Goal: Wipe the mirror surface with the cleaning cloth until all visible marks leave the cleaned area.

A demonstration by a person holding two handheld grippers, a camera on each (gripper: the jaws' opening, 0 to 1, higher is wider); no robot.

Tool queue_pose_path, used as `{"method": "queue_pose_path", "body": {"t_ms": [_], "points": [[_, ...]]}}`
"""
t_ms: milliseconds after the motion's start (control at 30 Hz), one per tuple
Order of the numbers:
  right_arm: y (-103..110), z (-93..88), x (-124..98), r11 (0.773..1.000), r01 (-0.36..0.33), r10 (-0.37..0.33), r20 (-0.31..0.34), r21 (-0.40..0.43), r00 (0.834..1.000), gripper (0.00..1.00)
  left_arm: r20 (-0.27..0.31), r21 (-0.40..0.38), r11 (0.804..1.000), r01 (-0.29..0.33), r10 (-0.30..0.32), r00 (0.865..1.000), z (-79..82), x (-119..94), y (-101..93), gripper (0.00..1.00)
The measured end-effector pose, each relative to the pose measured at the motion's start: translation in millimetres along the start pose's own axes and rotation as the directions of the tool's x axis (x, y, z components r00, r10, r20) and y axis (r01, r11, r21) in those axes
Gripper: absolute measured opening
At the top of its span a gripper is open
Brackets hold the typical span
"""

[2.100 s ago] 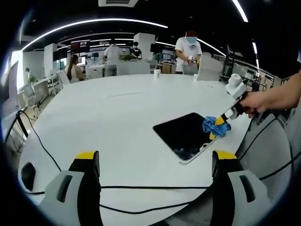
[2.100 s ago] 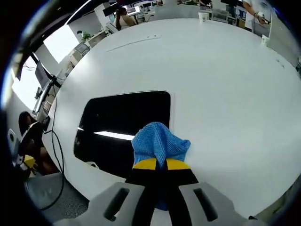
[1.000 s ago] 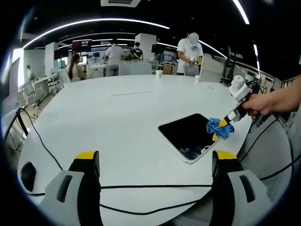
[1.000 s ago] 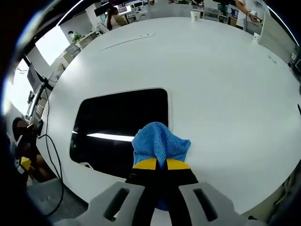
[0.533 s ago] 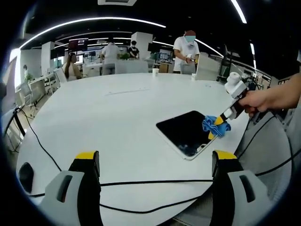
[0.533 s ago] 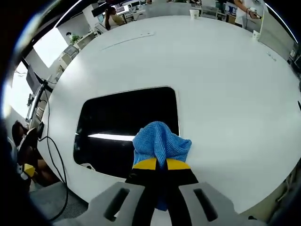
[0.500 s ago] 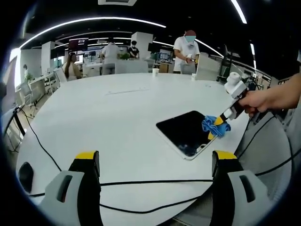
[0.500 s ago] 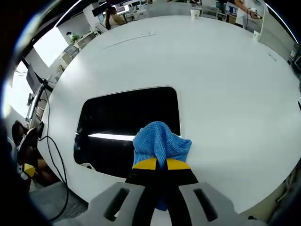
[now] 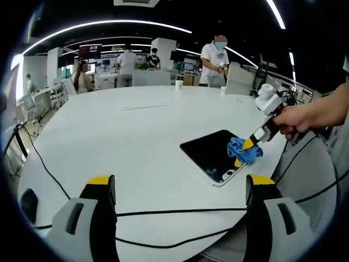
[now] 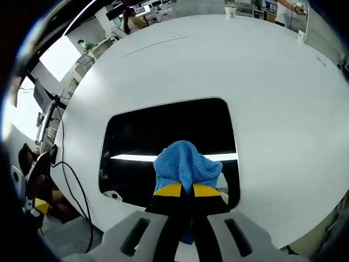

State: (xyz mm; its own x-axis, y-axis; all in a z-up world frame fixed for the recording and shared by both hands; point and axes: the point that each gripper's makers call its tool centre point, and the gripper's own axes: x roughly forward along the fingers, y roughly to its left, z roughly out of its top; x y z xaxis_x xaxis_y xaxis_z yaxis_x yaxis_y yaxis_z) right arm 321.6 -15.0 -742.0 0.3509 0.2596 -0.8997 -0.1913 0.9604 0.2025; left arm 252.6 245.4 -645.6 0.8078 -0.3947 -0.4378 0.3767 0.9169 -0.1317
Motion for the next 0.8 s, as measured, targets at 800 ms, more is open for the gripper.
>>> {"method": "queue_pose_path", "body": {"t_ms": [800], "points": [[59, -5.4, 9, 0.995, -0.049, 0.047, -0.029, -0.083, 0.998, 0.00, -0.001, -0.024, 1.000, -0.007, 0.007, 1.000, 8.1, 7, 21.0, 0.99]]}}
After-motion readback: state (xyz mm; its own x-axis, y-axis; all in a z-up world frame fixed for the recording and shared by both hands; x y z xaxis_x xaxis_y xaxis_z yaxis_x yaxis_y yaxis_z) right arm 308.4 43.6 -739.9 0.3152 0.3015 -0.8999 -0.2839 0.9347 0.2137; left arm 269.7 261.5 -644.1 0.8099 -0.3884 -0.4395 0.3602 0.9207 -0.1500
